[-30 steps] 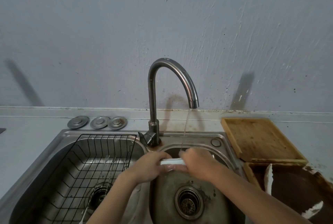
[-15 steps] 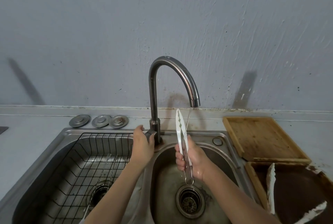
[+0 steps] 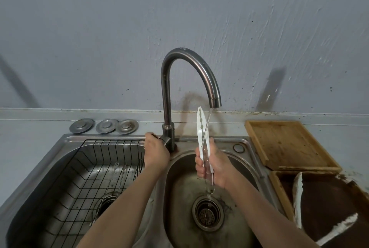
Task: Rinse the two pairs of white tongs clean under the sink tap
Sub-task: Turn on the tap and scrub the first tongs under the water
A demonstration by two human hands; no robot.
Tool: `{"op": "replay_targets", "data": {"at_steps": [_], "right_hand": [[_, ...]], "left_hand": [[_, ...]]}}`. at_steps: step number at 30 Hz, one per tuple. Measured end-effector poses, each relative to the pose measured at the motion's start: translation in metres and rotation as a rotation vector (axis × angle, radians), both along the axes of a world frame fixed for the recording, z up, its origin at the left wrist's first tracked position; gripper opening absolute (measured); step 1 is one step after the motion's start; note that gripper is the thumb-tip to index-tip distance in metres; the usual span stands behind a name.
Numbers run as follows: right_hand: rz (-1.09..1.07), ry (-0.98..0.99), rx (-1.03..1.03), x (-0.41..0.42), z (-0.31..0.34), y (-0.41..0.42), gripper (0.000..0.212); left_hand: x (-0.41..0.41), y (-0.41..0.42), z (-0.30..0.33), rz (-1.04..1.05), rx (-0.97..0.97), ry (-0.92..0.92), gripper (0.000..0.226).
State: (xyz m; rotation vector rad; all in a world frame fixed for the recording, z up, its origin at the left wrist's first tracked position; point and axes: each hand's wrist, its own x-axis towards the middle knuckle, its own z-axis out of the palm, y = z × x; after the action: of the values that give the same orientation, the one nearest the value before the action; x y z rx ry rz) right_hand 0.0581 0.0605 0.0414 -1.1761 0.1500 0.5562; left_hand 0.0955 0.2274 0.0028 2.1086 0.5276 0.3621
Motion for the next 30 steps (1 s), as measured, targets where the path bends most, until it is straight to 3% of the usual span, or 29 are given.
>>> {"op": "replay_targets", "data": {"at_steps": [3,6,9,10,13,14,18,21,22,25,28,30], "right_hand": [[-0.042,-0.098,-0.356,-0.004,0.009,-0.008,0.067],[-0.181,-0.453,-0.796,-0.006,0.009,-0.019,0.069],[-0.281,-0.719,-1.024,-0.012,-0.009,-0.030,0.059],[-0.174,-0.717,-1.189,-0.015,-0.017,-0.035,0.055],[0.407,-0.376,-1.713,-0.021,-0.044,-0.048,0.038],[0.451,-0.358,-1.761,-0.022,-0.049,-0.048,0.036],[0.138,-0.588,-1.760,-0.021,-0.044,-0.038,0.033],[0.522,-0.326,-1.808,-0.022,-0.042,-0.034,0.027],[0.546,-0.299,-1.805,-0.023,-0.042,-0.034,0.031],[0.314,-0.482,-1.760,-0.020,-0.042,-0.035,0.037],[0.382,-0.393,-1.722,-0.025,-0.040,-0.033,0.041],[0.300,-0.466,-1.726,-0.029,-0.045,-0.036,0.039]], "left_hand": [[0.007,0.000,0.011,-0.052,0.102,0.078,0.030],[0.009,0.000,0.013,-0.059,0.137,0.128,0.037],[0.009,0.001,0.012,-0.069,0.158,0.138,0.037],[0.008,0.002,0.013,-0.071,0.167,0.136,0.039],[0.005,0.001,0.014,-0.084,0.173,0.143,0.046],[0.005,0.001,0.014,-0.089,0.176,0.144,0.046],[0.004,0.002,0.015,-0.083,0.174,0.141,0.043],[0.001,0.001,0.015,-0.080,0.173,0.137,0.045],[0.000,0.000,0.015,-0.075,0.169,0.135,0.046],[0.000,-0.001,0.018,-0.059,0.161,0.125,0.047],[-0.001,-0.002,0.017,-0.055,0.166,0.122,0.046],[-0.001,-0.003,0.016,-0.054,0.167,0.126,0.046]]}}
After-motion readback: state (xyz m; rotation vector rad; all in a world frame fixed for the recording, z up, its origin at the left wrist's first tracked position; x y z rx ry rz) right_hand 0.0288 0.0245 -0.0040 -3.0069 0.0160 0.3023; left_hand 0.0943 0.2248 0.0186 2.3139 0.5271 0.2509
